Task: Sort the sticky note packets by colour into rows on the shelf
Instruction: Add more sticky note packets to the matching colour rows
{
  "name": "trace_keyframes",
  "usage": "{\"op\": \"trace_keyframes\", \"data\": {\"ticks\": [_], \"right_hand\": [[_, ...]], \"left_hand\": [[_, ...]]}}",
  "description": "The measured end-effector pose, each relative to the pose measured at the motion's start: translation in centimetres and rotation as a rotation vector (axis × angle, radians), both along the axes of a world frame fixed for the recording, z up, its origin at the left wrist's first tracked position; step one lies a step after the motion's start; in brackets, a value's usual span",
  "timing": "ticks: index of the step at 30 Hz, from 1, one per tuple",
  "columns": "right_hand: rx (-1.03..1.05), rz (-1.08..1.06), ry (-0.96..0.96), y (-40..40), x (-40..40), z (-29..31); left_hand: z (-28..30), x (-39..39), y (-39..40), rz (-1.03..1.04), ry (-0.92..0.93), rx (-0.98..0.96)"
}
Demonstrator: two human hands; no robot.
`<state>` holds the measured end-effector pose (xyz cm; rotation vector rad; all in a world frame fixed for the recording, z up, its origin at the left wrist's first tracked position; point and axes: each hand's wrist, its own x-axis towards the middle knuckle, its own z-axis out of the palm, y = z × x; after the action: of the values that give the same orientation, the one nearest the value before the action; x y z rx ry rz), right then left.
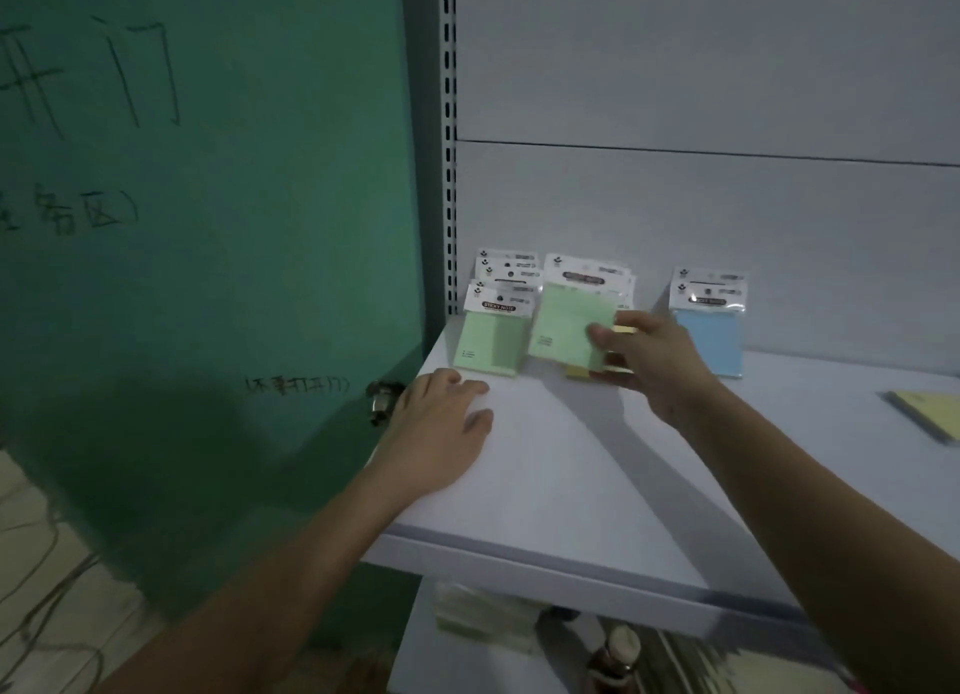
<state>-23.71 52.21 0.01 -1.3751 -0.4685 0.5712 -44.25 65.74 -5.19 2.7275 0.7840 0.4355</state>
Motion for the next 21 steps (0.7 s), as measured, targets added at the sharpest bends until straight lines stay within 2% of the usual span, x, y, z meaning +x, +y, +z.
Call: {"op": "trace_keyframes", "data": {"ticks": [6, 12, 17, 21], "right_hand": [[-0.11, -0.131, -0.163, 6.0, -5.3, -1.7], [-0.314, -0.281, -0.609, 7.4, -7.6, -3.3], [-0.363, -0.374, -0.794, 8.9, -8.5, -4.4], [-0.399, -0.393, -0.833, 9.2, -8.8, -4.7]], "left_hand": [[0.5, -0.5, -0.5, 0.076, -0.049, 0.076], [0.2, -0.6, -0.7, 0.081, -0.092, 0.111], [0.0, -0.4, -0.2, 0.083, -0.122, 0.111], [-0.2, -0.5, -0.2, 0.08, -0.109, 0.113]]}}
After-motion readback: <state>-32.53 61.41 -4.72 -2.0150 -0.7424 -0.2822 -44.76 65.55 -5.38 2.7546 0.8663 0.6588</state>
